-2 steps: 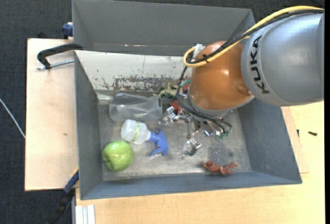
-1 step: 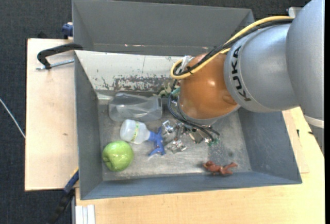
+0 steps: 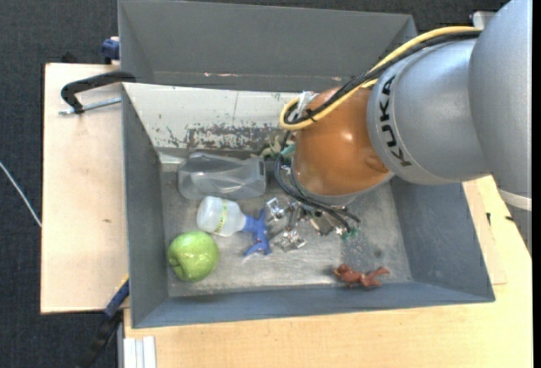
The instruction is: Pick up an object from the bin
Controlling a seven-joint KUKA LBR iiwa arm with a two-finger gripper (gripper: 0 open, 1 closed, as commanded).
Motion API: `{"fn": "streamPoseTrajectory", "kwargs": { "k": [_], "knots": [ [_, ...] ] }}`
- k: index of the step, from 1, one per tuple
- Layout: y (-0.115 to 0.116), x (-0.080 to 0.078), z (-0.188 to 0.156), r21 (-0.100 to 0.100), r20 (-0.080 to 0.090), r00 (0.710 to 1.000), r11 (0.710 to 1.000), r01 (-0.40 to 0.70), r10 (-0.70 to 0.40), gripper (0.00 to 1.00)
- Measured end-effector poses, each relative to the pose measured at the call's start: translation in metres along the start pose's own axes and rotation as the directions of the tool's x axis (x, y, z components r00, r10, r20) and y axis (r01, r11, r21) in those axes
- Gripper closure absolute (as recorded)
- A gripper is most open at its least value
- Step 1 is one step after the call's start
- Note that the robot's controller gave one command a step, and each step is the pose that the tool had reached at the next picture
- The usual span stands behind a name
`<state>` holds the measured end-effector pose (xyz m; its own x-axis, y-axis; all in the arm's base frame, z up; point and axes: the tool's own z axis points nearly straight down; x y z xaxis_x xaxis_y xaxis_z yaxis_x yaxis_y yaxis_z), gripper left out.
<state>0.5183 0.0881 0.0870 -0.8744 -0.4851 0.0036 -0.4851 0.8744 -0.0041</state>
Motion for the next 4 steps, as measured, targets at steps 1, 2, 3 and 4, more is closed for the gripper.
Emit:
{"fn": "streamPoseTrajectory", "kwargs": {
  "k": [1,2,3,4],
  "knots": [
    [0.002,-0.006,-0.039,-0.005,0.004,1.0,1.0,0.017,-0.017,1.0],
    [-0.003,0.004,-0.053,0.002,0.019,0.998,0.998,0.065,-0.065,1.0],
    [0.004,0.013,-0.073,-0.009,-0.002,0.994,0.994,0.111,-0.111,1.0],
    [0.003,0.012,-0.09,-0.007,0.003,0.993,0.993,0.121,-0.121,1.0]
  ]
}}
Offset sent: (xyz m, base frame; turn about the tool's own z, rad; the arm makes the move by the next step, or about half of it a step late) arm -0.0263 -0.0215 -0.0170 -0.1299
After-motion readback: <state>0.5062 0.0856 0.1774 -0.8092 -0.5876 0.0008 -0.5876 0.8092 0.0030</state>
